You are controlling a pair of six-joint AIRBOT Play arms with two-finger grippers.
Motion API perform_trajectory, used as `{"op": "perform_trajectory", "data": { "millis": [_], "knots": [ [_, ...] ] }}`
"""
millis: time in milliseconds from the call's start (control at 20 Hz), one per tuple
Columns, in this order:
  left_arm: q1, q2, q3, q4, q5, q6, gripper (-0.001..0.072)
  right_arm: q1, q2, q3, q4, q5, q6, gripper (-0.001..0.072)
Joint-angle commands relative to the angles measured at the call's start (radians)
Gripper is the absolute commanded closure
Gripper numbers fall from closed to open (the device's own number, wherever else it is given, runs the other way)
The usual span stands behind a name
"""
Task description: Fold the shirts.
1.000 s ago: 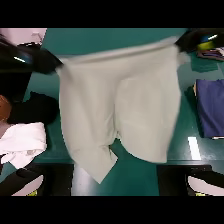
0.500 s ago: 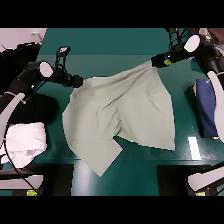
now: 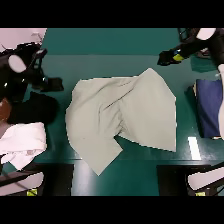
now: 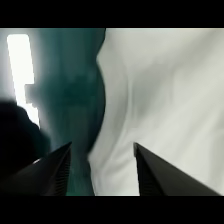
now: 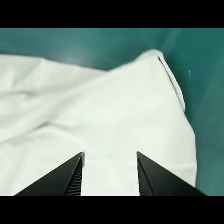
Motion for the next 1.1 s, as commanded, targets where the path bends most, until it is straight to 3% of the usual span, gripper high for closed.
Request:
{"op": "perform_trajectory", "data": {
  "millis": [0,200,350,750,1000,1050],
  "knots": [
    [0.012,0.212,-0.296,-0.008,-0.065,-0.020,0.0241,-0.034,0.076,0.006,0.002,0.147,-0.009,0.0347],
    [-0.004,0.435,-0.629,-0.069,-0.064,-0.077,0.0240,-0.080,0.164,-0.004,0.089,0.191,-0.009,0.0346],
    [-0.004,0.516,-0.758,-0.172,-0.045,-0.076,0.0241,-0.123,0.270,-0.145,0.182,0.144,-0.009,0.0346],
    [-0.004,0.520,-0.872,-0.291,0.082,-0.071,0.0241,-0.204,0.544,-0.550,0.185,-0.026,-0.008,0.0346],
    [-0.004,0.520,-0.908,-0.375,0.118,-0.015,0.0243,-0.238,0.667,-0.751,0.186,-0.049,-0.006,0.0346],
    [-0.004,0.520,-0.907,-0.376,0.116,-0.015,0.0358,-0.257,0.689,-0.792,0.186,-0.042,-0.006,0.0346]
  ]
}}
